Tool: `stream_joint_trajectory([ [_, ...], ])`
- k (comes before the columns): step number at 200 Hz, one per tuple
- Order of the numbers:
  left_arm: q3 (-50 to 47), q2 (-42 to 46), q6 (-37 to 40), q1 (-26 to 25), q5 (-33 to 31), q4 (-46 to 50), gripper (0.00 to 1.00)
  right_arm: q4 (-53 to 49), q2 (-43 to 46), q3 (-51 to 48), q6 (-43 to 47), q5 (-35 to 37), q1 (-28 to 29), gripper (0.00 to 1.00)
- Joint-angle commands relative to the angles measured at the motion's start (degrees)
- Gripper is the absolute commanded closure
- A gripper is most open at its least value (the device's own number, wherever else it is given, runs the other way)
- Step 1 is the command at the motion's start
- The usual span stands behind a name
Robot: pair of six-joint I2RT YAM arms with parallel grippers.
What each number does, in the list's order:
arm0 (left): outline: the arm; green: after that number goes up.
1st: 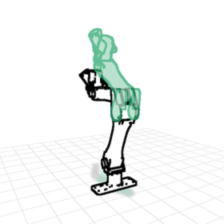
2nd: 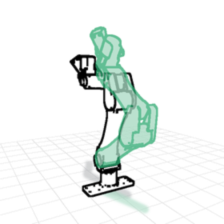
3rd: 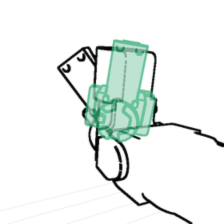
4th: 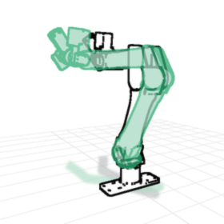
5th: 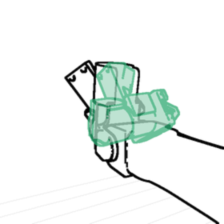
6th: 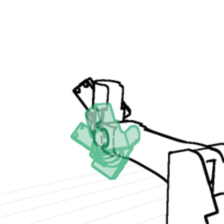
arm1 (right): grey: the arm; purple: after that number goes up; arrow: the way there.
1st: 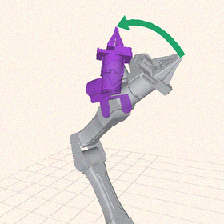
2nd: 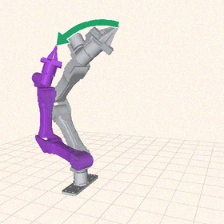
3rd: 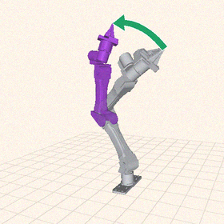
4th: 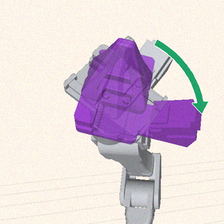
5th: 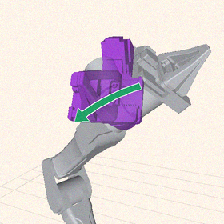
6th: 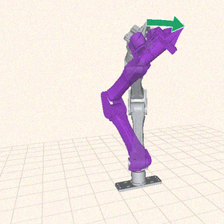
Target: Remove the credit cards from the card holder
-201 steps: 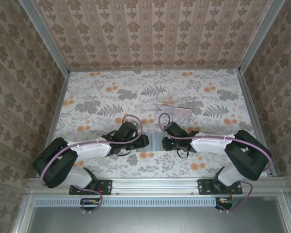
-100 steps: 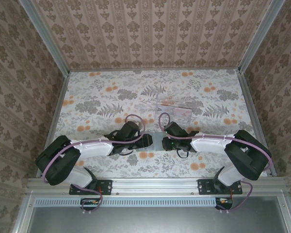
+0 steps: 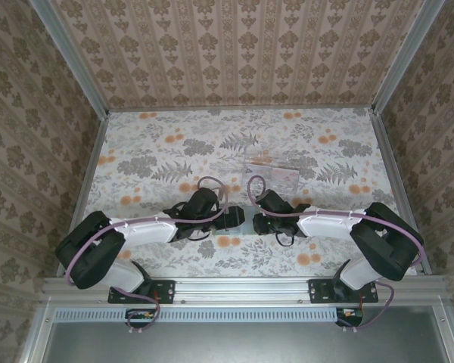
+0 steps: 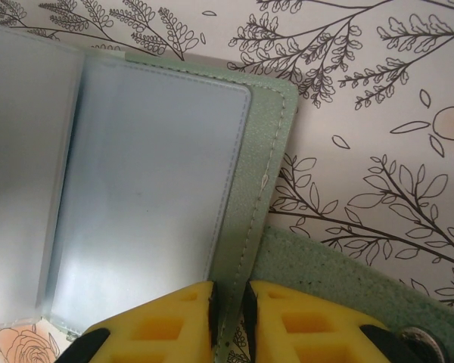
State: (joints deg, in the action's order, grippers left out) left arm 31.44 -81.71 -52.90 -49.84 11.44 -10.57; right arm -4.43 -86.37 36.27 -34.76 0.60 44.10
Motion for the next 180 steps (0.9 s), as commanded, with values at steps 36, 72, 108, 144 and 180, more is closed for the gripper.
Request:
stream_joint_trajectory([
  [36, -0.15, -2.11, -0.52, -0.30, 2.22, -2.08, 0.11, 0.38, -2.59, -0.15, -1.01, -2.05, 0.45, 0.78],
  [72, -0.50, -2.45, -1.08, -0.34, 2.70, -3.49, 0.19, 0.38, -2.66, -0.15, -1.01, -2.01, 0.39, 0.78],
  [108, -0.15, -2.32, -0.88, -0.30, 2.53, -2.61, 0.16, 0.25, -2.53, -0.15, -1.01, -2.00, 0.42, 0.78],
  [144, -0.15, -0.60, -0.01, -0.17, 1.68, -0.99, 0.05, -0.72, -0.68, -0.49, -1.02, -0.37, 0.35, 0.78],
  [180, -0.15, 0.81, 0.67, -0.18, 1.17, 0.00, 0.00, -2.46, 2.56, -0.16, -0.55, 1.22, 0.03, 0.78],
])
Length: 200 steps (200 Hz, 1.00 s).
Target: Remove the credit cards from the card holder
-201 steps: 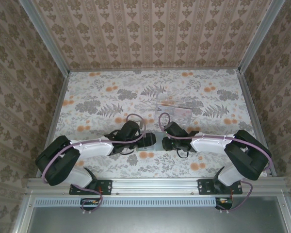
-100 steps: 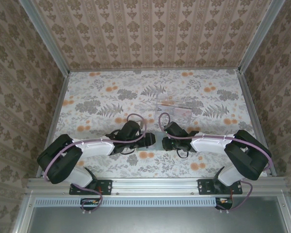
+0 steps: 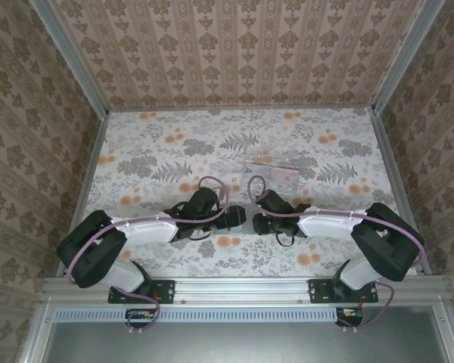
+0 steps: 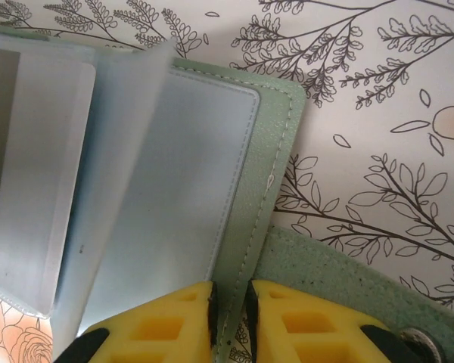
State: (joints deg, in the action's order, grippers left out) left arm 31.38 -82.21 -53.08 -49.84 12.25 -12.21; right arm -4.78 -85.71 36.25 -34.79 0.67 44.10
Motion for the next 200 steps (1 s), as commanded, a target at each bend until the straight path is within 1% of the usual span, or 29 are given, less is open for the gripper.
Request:
stream_joint_trajectory([
  [1, -0.04, 1.33, 0.86, -0.17, 0.38, 1.61, 0.00, -2.23, 1.93, -0.13, -0.49, 1.17, 0.03, 0.78],
  [38, 0.15, 2.90, 1.46, 0.02, -0.01, 3.25, 0.00, -5.10, 5.68, -0.21, -0.59, 5.57, -0.78, 0.77],
  [48, 0.18, 3.90, 1.94, 0.17, -0.51, 4.43, 0.00, -5.57, 9.21, -0.45, -0.42, 6.51, -1.24, 0.77],
  [62, 0.17, 5.38, 2.74, 0.53, -1.54, 6.42, 0.00, -5.23, 11.84, -0.83, -0.14, 6.02, -2.17, 0.77],
  [80, 0.09, 6.94, 3.78, 1.39, -2.39, 8.31, 0.03, -3.65, 13.23, -0.62, 0.34, 2.08, -2.87, 0.77],
  [89, 0.00, 7.30, 4.11, 1.81, -2.57, 8.92, 0.06, -2.79, 13.00, -0.11, 0.33, -0.14, -2.88, 0.78],
  [98, -0.05, 7.37, 4.35, 2.25, -2.67, 9.50, 0.13, -1.49, 12.20, 0.36, 0.01, -2.70, -2.88, 0.78],
  [127, -0.59, 7.03, 4.39, 2.74, -2.69, 9.09, 0.35, 4.83, 8.07, 1.10, -3.60, -10.58, -2.88, 0.79],
  [141, -0.70, 6.59, 4.48, 2.97, -2.70, 8.97, 0.48, 7.93, 6.44, 1.19, -5.61, -12.87, -2.88, 0.79],
  [144, -0.71, 6.56, 4.48, 2.92, -2.75, 8.91, 0.50, 8.64, 4.80, 1.19, -6.09, -13.27, -2.92, 0.79],
  [163, -0.70, 5.27, 4.55, 3.17, -2.57, 8.35, 0.63, 11.96, 1.18, 1.75, -8.02, -15.65, -2.88, 0.79],
  [187, -0.45, 3.55, 4.50, 3.35, -2.30, 8.11, 0.70, 14.80, -2.54, 2.88, -9.88, -17.70, -2.90, 0.79],
  [200, -0.53, 2.88, 4.38, 3.44, -2.40, 8.16, 0.71, 15.83, -4.06, 3.33, -10.60, -18.24, -2.88, 0.79],
])
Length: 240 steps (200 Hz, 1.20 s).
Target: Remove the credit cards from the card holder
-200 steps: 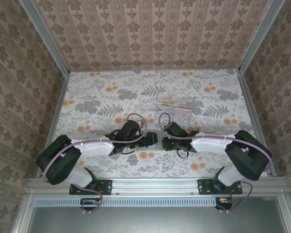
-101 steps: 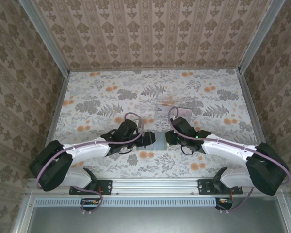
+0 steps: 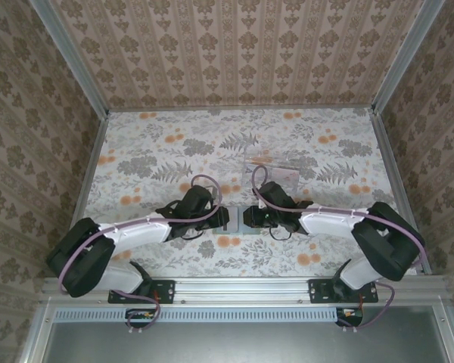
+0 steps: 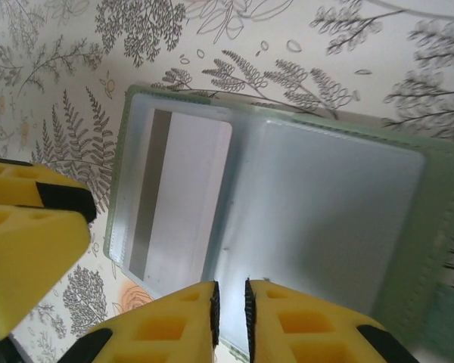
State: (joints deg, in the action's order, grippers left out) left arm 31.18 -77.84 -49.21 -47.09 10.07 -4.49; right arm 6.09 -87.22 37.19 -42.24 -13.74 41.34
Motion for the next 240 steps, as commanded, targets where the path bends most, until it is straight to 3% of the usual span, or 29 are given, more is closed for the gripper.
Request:
stream_joint_trajectory([
  [1, -0.33, -1.55, 0.52, 0.69, -0.22, 0.45, 0.72, 5.06, -2.62, 2.42, -3.17, -3.93, -0.12, 0.79],
  [165, -1.47, -6.57, -1.28, 1.39, -0.92, 1.33, 0.78, 6.88, -9.87, 3.68, -5.40, -6.41, -0.82, 0.79],
  [226, -1.13, -6.48, -1.41, 1.45, -1.09, 2.00, 0.81, 7.80, -9.37, 2.43, -6.19, -7.01, -1.41, 1.00],
  [240, -0.79, -6.58, -1.59, 1.41, -1.43, 2.98, 0.84, 7.88, -8.91, 1.69, -6.27, -7.03, -1.93, 1.00],
])
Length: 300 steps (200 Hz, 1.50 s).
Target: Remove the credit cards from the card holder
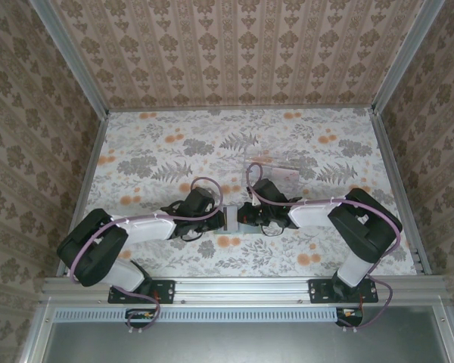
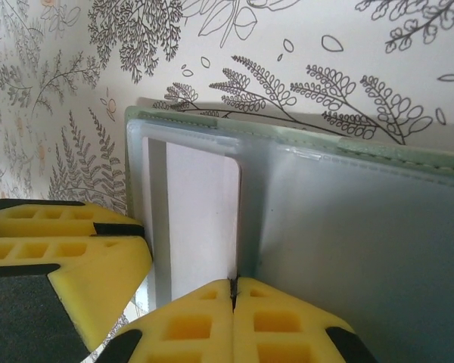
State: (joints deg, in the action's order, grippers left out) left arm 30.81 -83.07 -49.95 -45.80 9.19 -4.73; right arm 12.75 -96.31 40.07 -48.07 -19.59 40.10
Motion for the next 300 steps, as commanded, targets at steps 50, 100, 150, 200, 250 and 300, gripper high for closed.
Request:
stream_joint_trajectory([
  [50, -0.40, -1.26, -1.18, 0.38, -1.08, 4.25, 0.88, 1.46, 2.76, -4.44, -0.20, -1.59, -3.38, 1.00],
  [100, 0.09, -0.53, -0.59, 0.63, -1.28, 5.65, 0.88, 1.75, 6.23, -7.44, 0.61, -3.22, -6.03, 1.00],
  [150, 1.98, 3.20, 0.95, 0.63, -1.87, 8.79, 0.86, 3.05, 7.66, -8.34, 1.70, -6.05, -6.43, 1.00],
  [200, 3.63, 4.68, 2.11, -0.86, -1.75, 8.03, 0.80, 4.88, 6.65, -8.06, 1.02, -7.56, -6.35, 1.00],
  [250, 5.81, -0.97, 1.49, -3.46, -0.26, 4.29, 0.86, 5.71, 4.85, -7.42, 0.70, -7.62, -5.73, 1.00],
  [300, 7.20, -6.18, 0.62, -4.30, 0.31, 3.39, 0.89, 5.92, 4.91, -7.89, 0.64, -7.48, -5.63, 1.00],
])
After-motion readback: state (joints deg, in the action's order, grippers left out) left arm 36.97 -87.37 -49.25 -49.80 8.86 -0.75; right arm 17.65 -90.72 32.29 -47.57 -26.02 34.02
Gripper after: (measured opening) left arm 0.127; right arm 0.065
